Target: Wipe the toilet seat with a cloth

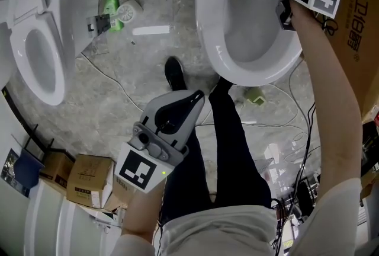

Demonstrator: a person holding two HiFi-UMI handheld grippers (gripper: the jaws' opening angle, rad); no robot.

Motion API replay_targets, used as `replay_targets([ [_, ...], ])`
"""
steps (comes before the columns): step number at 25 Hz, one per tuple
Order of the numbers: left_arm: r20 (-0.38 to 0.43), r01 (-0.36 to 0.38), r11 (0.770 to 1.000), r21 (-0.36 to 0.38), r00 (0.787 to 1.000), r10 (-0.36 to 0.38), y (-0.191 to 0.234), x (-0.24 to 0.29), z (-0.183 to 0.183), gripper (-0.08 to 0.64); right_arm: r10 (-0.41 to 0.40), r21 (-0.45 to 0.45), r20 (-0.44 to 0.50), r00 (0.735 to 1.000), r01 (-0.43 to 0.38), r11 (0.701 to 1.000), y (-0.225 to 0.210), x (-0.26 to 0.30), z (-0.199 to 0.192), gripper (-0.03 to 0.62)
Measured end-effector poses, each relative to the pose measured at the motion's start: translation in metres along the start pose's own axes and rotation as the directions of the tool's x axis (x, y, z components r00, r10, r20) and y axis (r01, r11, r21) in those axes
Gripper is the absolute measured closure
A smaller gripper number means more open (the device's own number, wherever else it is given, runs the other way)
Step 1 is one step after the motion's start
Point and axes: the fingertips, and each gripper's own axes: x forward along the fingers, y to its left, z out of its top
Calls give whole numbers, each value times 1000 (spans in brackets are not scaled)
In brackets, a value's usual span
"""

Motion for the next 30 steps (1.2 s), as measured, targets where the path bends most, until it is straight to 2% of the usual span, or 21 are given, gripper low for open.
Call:
replay_targets([
  [25, 28, -23, 999, -26, 999, 24, 16, -28, 0, 551, 38, -64, -34, 999, -40, 997, 41, 12, 1, 515],
  [30, 29, -58, 998, -18, 998, 59, 23, -35, 2, 551, 52, -65, -41, 998, -55, 996, 53, 14, 0, 515],
])
